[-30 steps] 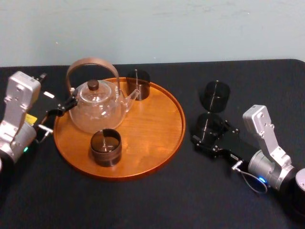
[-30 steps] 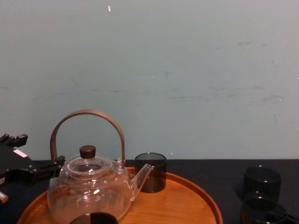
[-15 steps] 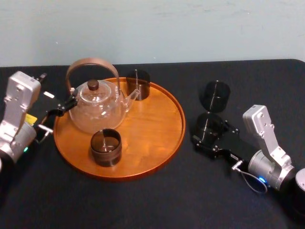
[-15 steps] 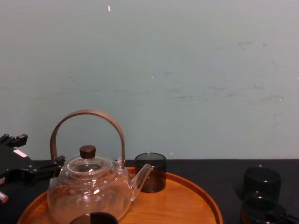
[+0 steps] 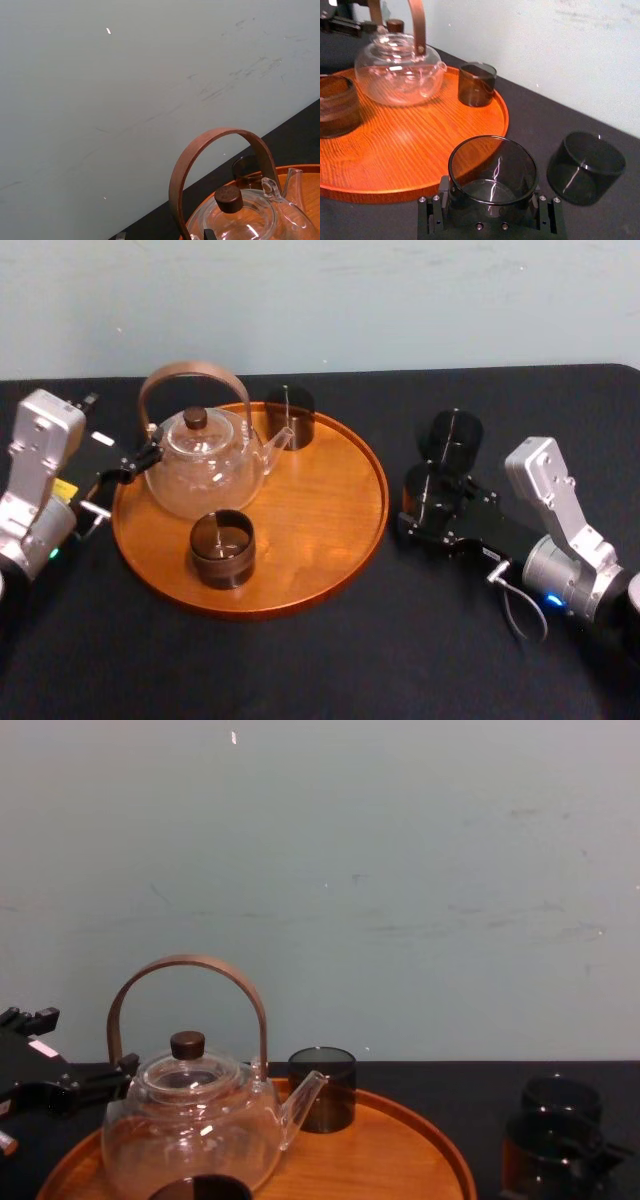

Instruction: Pick up the glass from the table and place it on the tray.

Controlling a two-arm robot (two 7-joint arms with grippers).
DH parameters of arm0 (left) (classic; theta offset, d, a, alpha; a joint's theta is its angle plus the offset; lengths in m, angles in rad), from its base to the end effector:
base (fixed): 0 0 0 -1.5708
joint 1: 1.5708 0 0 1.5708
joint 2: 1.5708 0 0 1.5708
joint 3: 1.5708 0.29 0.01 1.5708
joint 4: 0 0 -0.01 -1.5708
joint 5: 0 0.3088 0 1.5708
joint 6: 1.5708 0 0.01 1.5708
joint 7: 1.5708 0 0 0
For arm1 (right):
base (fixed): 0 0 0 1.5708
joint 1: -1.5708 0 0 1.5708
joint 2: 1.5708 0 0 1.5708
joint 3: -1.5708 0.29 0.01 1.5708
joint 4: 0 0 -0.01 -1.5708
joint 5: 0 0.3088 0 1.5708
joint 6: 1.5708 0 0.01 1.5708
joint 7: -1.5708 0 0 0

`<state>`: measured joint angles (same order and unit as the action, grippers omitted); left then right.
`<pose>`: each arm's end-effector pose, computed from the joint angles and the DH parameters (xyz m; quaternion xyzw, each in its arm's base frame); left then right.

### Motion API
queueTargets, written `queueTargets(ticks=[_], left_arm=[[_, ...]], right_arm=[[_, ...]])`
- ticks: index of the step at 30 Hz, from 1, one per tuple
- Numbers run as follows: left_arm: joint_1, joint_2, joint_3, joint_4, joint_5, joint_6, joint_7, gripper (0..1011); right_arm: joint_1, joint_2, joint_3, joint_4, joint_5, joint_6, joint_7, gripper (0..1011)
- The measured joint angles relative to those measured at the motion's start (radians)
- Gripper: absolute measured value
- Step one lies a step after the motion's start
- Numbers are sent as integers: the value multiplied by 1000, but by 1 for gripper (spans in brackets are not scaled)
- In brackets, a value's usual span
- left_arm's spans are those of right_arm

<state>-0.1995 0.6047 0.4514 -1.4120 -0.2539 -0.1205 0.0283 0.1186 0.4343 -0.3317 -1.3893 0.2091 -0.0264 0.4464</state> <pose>0.3581 0.0827 -0.3023 0.1415 -0.1325 0.5799 0.7913 0.3457 -0.0553 -0.3295 -0.1459 -0.0141 -0.4202 0.8955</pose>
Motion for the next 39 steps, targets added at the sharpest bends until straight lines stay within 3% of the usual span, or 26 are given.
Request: queueTargets(ticks=[10, 16, 39], left_arm=[[0, 0, 0, 0, 0, 0, 0, 1010], [0, 0, 0, 0, 0, 0, 0, 1010], [0, 0, 0, 0, 0, 0, 0, 1010]], right_arm=[[2, 21, -15, -86, -12, 42, 3, 917], [17, 18, -35, -104, -19, 52, 7, 916], [111, -64, -138, -41, -39, 48, 32, 916]])
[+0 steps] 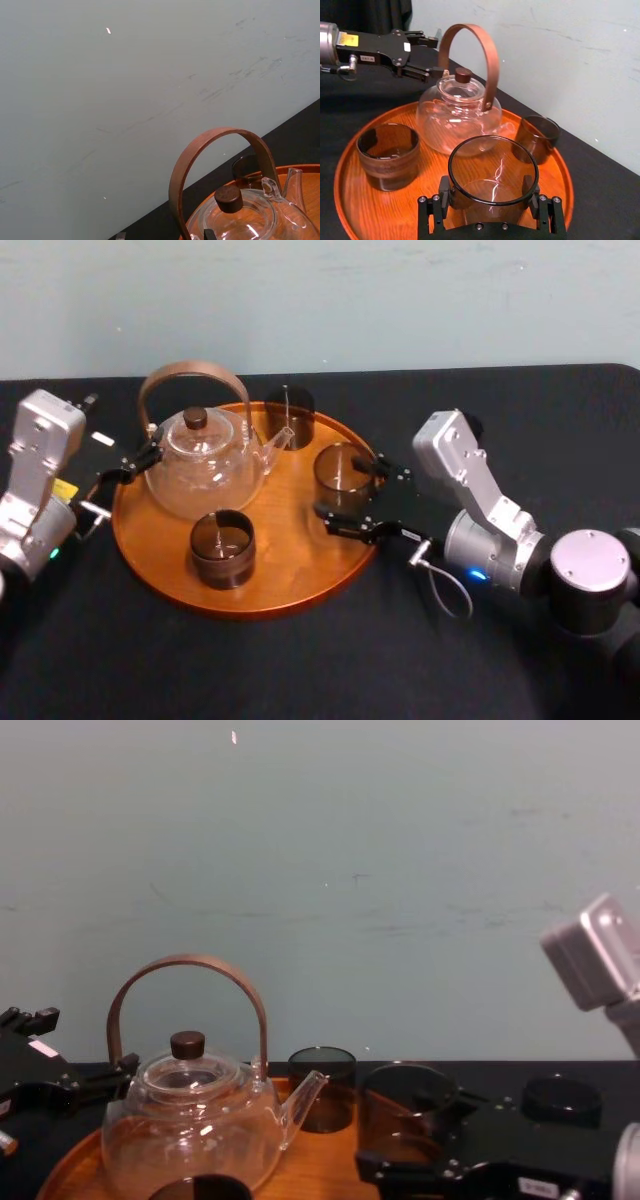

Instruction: Pick up the glass from the table and place it on the tray.

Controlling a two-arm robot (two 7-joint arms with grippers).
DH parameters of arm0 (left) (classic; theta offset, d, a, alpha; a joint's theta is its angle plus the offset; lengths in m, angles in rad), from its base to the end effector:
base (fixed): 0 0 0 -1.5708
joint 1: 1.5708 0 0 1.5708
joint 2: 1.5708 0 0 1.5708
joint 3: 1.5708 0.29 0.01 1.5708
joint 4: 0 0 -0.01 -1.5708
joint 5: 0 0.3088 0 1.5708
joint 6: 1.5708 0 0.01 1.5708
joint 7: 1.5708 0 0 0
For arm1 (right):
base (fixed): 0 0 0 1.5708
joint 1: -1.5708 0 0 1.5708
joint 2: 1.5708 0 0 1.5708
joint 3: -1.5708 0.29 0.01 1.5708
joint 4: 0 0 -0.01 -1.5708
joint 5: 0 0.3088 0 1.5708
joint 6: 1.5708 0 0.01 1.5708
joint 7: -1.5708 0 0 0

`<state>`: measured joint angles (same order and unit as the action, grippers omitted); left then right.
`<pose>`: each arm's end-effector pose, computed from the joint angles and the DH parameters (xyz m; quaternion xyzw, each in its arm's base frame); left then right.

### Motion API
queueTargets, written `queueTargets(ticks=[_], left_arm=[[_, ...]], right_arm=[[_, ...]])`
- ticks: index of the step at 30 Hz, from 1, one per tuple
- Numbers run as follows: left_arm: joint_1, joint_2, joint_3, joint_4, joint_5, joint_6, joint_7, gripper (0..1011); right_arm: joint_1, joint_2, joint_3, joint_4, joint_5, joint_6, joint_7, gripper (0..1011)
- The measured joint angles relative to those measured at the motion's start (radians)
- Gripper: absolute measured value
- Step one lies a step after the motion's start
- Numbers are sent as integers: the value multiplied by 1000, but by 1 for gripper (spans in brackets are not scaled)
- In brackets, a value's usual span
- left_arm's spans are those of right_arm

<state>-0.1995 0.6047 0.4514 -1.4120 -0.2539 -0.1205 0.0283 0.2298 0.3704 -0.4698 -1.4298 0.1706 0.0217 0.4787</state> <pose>0.3581 0.0827 -0.3023 0.1415 -0.1325 0.5799 0.7913 0.3668 0.0120 -0.2990 -0.1320 -0.0483 -0.3426 0.9289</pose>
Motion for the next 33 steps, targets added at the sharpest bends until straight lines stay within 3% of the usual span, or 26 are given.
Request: queueTargets(ticks=[17, 33], left_arm=[[0, 0, 0, 0, 0, 0, 0, 1010], [0, 0, 0, 0, 0, 0, 0, 1009]], right_arm=[[39, -51, -62, 71, -18, -27, 14, 917], [55, -80, -86, 142, -10, -58, 31, 917]])
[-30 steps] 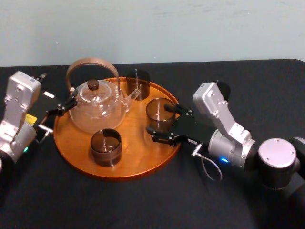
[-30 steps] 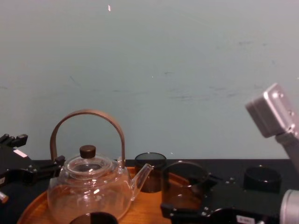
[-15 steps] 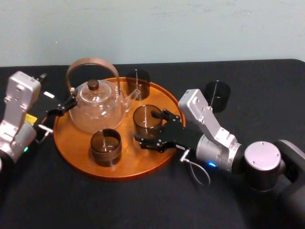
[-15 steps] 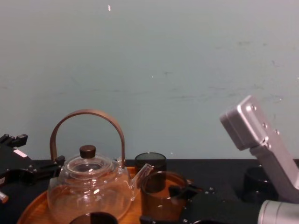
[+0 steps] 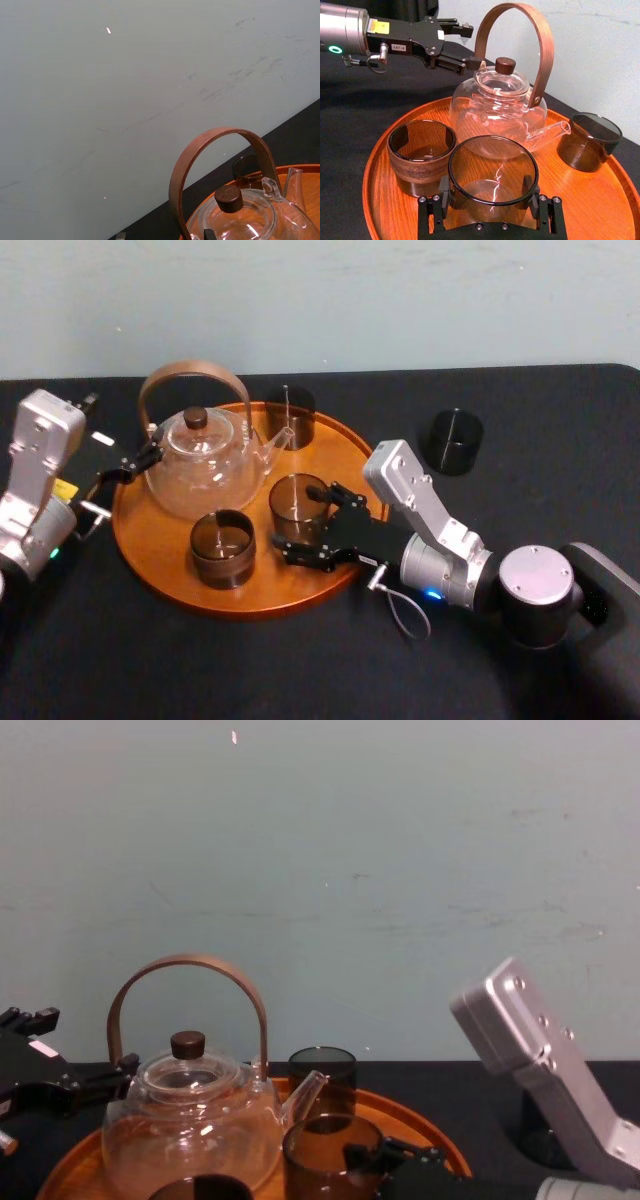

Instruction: Pick up the glass from the table and place it on the tray.

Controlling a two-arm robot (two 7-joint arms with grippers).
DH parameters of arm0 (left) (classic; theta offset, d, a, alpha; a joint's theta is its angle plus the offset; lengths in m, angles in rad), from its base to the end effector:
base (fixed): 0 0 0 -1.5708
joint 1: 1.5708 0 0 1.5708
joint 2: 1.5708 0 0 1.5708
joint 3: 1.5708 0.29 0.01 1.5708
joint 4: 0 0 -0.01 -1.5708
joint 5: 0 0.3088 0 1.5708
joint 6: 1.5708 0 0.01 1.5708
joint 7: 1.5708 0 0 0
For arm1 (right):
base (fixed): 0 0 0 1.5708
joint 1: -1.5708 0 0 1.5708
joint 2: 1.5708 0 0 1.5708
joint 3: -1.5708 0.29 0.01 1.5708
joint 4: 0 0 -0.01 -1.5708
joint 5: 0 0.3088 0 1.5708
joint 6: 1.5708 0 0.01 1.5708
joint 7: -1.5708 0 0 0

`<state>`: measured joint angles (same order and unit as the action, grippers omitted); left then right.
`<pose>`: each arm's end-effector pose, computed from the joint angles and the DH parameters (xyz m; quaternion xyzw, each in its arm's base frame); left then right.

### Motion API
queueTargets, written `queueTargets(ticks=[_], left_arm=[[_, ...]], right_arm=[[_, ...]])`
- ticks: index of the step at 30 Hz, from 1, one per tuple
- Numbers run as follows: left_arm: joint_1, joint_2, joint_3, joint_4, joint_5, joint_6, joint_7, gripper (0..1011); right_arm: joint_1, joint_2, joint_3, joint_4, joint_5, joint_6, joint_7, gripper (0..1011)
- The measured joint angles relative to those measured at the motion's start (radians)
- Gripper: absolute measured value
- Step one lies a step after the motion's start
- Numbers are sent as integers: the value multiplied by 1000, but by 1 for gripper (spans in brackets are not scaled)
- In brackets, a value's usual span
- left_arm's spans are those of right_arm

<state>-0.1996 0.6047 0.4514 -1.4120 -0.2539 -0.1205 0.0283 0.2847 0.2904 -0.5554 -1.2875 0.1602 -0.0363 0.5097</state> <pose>0.3581 0.0827 -0.3022 0.1415 -0.1325 0.5799 0.7913 0.3734 0.0471 -0.3277 -0.1309 -0.0315 -0.2992 0.9447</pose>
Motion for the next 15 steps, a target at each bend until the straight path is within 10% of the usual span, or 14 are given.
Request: queueTargets(ticks=[15], left_arm=[[0, 0, 0, 0, 0, 0, 0, 1009]], right_arm=[[7, -19, -9, 54, 2, -23, 3, 916]])
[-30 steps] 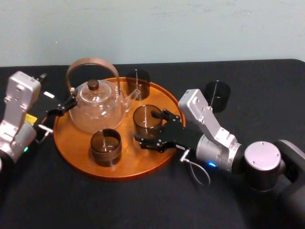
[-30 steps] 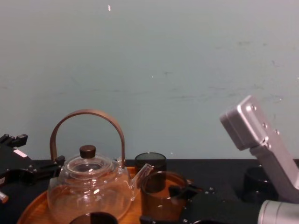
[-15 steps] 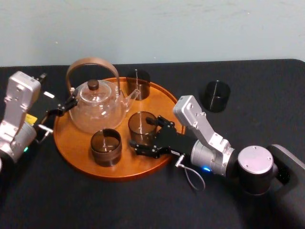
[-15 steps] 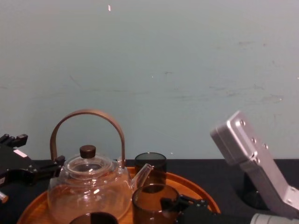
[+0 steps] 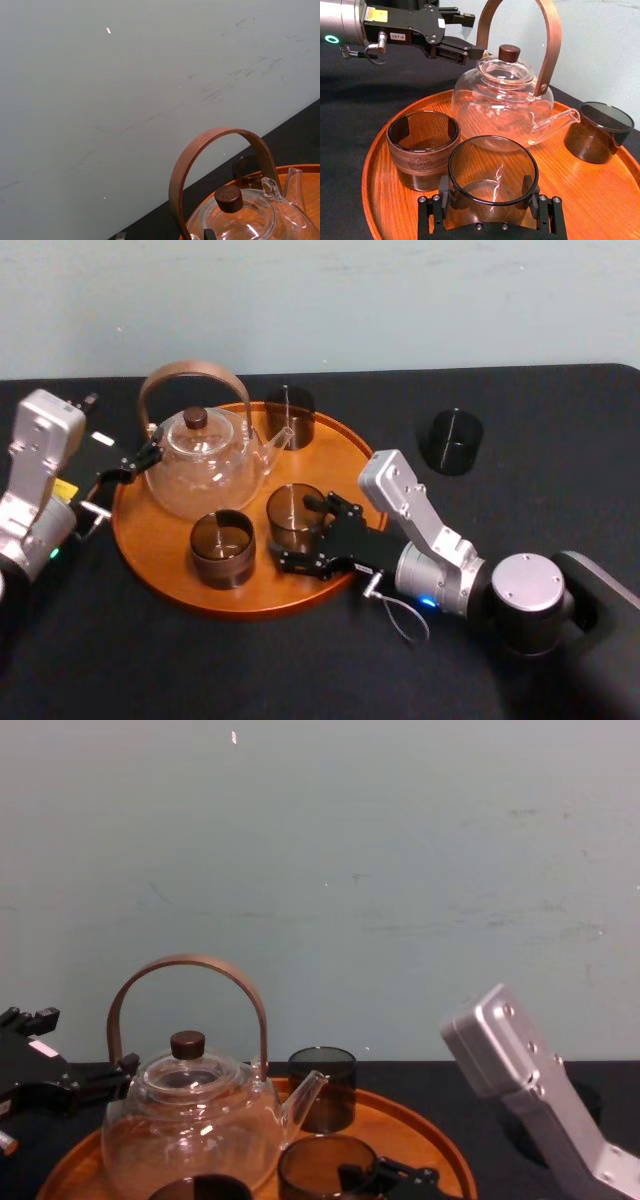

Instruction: Pick up the glass from the table and place it on the tray.

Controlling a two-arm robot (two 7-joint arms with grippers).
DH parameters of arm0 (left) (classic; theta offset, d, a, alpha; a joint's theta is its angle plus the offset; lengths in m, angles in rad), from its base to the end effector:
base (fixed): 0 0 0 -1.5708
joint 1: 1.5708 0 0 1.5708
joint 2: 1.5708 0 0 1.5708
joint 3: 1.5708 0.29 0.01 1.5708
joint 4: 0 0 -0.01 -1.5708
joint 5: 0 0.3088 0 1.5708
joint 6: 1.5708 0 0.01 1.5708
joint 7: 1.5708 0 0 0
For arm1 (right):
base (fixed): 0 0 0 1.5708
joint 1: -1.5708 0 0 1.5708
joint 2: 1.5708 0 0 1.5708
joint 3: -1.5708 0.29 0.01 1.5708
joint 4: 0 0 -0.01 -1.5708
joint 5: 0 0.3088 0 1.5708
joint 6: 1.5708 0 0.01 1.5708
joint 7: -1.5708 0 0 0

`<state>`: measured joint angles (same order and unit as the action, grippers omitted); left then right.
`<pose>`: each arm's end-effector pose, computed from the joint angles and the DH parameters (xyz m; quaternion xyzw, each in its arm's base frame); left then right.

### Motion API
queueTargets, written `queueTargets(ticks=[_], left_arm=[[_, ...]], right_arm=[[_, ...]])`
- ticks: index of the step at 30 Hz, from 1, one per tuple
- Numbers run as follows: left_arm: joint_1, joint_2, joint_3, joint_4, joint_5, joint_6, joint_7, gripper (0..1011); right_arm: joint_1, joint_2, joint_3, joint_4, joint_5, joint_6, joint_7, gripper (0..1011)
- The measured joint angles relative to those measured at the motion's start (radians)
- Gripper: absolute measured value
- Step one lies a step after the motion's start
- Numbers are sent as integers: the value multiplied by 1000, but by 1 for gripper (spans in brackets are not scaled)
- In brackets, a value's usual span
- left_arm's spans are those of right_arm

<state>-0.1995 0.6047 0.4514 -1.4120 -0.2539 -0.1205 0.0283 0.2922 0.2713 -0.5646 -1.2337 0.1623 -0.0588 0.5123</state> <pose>0.3581 0.0827 -0.3023 0.1415 -0.1325 0.5799 0.7913 0.3739 0.0502 -0.3404 -0.1322 -0.0212 -0.2975 0.9453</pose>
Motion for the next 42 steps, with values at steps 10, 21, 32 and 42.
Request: queueTargets(ticks=[10, 21, 32, 42], left_arm=[[0, 0, 0, 0, 0, 0, 0, 1009], [0, 0, 0, 0, 0, 0, 0, 1010], [0, 0, 0, 0, 0, 0, 0, 1010], [0, 0, 0, 0, 0, 0, 0, 1009]], right_arm=[[4, -13, -3, 28, -2, -6, -1, 916], [3, -18, -1, 35, 0, -5, -3, 917], [3, -17, -1, 34, 1, -4, -3, 918], [3, -17, -1, 33, 0, -3, -3, 1002]])
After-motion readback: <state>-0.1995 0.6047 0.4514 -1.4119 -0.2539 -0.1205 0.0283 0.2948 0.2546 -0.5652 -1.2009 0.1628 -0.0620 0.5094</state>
